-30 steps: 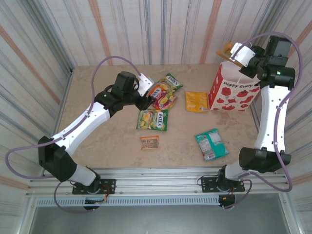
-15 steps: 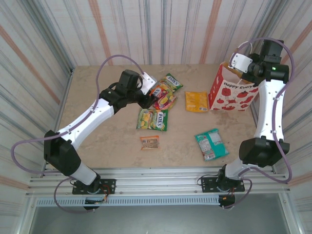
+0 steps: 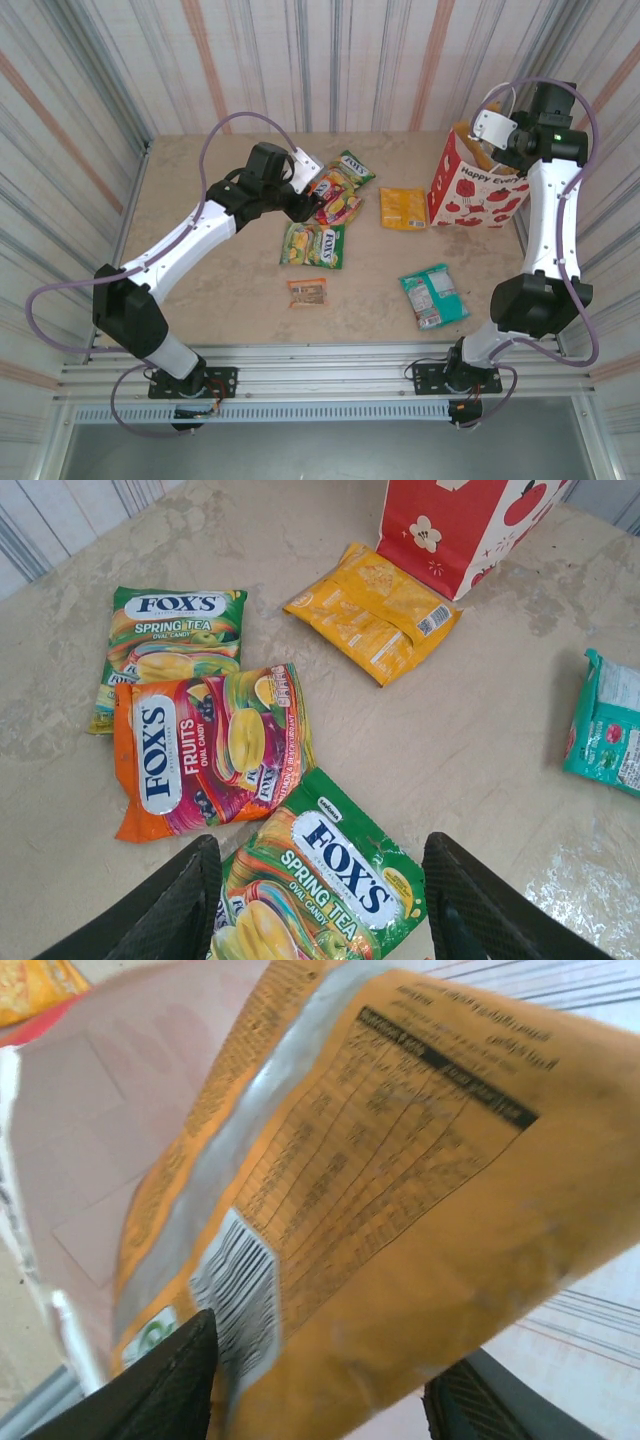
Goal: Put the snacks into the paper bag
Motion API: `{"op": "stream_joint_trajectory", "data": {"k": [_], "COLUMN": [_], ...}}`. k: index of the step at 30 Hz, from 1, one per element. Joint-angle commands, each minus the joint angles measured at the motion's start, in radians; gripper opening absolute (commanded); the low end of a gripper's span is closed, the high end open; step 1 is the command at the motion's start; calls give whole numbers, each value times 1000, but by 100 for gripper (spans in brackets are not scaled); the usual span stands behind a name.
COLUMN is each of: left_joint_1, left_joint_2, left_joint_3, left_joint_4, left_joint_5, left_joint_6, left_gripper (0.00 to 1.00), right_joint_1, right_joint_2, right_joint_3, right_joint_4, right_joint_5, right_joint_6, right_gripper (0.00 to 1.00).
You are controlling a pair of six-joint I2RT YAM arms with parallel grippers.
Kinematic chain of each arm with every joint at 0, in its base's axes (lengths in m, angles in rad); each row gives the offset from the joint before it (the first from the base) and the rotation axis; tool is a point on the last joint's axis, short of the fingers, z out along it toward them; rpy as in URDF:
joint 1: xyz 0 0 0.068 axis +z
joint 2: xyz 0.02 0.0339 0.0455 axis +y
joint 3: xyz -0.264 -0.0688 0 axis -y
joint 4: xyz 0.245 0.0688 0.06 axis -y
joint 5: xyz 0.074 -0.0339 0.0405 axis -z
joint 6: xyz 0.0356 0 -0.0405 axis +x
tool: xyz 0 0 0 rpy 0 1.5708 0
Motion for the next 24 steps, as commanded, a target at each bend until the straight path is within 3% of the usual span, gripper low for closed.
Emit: {"op": "stream_joint_trajectory", "data": {"k": [1,9,13,15,18,21,24], "left_joint_1": [6,6,6,7,7,6,7], "left_joint_2": [13,11,8,5,2,5,8], "left_joint_3": [42,47,47,45,41,37,40], "left_joint_4": [-11,-13,-19,-21,-20,-19,-19], "left_joint_5": [14,20,12,6,3,2,3], "left_joint_6": [-10,-17,-13,-10,-10,-15,-17], "left_gripper": [56,56,56,56,56,56,56], "right_joint_1": [12,11,-6,-15,-18,-18,-20], "right_joint_2": [-33,-49,-19,-10,-4,8,13], "right_joint_3": [5,-3,-9,-9,-9,-9,-9], "right_joint_4": [14,31,112,118,114,84,82], "right_joint_5": [21,70,188,184,129,106,112], "right_joint_6": [51,92,149,158,192,197,207], "right_gripper": [60,61,58,52,28,21,27]}}
